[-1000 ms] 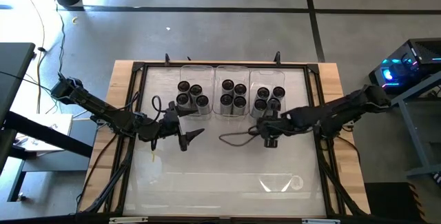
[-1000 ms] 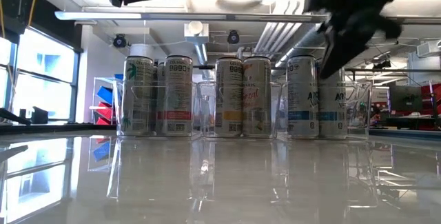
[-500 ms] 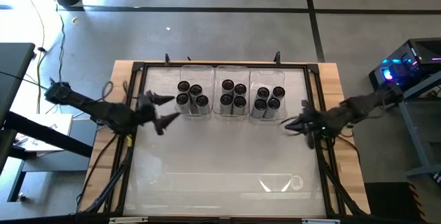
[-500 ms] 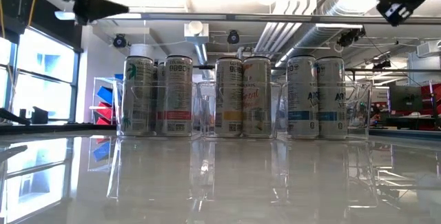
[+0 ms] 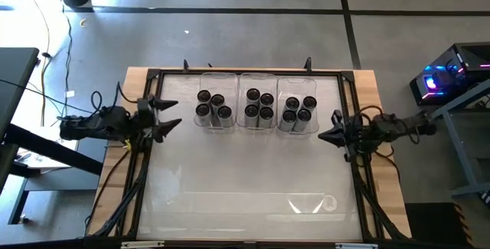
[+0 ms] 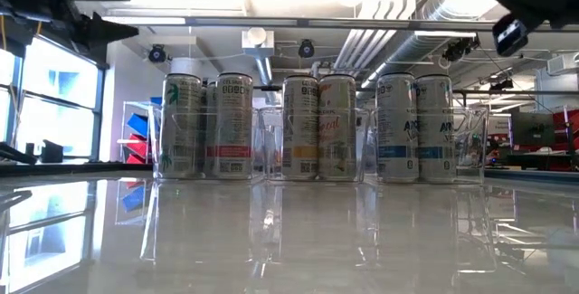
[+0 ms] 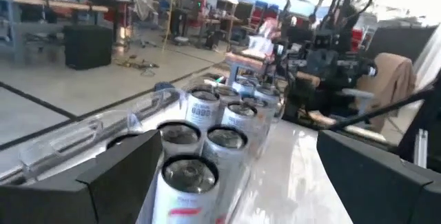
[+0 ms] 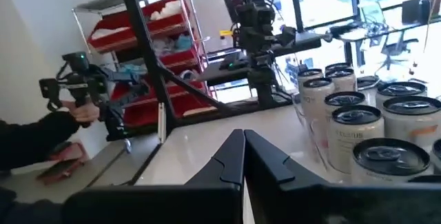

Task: Sort soda cans
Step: Return to Home Position

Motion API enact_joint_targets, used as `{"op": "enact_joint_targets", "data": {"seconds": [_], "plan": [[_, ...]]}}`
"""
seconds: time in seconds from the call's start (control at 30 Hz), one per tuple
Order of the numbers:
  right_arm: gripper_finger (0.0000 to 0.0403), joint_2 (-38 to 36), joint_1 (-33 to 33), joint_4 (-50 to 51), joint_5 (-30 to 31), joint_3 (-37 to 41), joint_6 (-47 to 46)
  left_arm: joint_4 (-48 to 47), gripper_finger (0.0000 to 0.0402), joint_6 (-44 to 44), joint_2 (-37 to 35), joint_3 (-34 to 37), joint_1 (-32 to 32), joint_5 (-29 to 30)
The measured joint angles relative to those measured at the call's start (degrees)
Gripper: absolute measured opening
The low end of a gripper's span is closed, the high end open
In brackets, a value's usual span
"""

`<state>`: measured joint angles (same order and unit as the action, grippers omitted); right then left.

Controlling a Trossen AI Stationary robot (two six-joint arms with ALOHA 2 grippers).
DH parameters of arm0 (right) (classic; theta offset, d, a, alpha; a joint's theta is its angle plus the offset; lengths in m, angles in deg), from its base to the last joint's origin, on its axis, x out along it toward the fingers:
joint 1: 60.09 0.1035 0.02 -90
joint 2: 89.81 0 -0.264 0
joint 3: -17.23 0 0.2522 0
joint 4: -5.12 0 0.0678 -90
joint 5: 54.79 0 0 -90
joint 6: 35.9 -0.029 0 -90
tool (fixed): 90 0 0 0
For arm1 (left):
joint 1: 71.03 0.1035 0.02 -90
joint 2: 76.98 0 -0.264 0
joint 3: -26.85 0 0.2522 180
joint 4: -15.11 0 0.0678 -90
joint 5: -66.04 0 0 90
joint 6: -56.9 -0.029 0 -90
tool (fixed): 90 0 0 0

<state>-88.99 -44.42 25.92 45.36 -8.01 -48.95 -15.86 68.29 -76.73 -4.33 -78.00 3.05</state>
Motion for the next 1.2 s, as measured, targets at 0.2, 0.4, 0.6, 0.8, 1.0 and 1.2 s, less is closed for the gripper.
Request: {"op": "enact_joint_targets", "data": {"seconds": [0.2,0.4,0.6,0.8,1.0,1.2], "plan": [[0.0000,-0.8,-2.3,-12.1,-4.9,6.8,1.5,11.2,0.0383,-1.4,0.4,7.5,0.2,-4.6],[0.0000,-0.8,-3.9,-17.6,-5.5,10.3,1.5,25.4,0.0382,-1.5,0.0,16.7,0.8,-9.8],[0.0000,-0.8,-5.4,-18.2,-9.0,10.9,3.3,24.3,0.0382,-3.0,0.3,16.7,1.1,-11.5],[0.0000,-0.7,-6.4,-12.3,-9.1,10.9,3.3,19.9,0.0382,-2.2,0.6,16.7,1.1,-11.5],[0.0000,0.4,-6.8,-8.0,-8.7,10.9,-1.8,19.9,0.0382,-1.5,2.4,16.7,1.1,-11.3],[0.0000,0.7,-6.8,-8.0,-8.6,10.9,-1.5,20.0,0.0382,-1.1,2.5,16.7,1.1,-11.3]]}}
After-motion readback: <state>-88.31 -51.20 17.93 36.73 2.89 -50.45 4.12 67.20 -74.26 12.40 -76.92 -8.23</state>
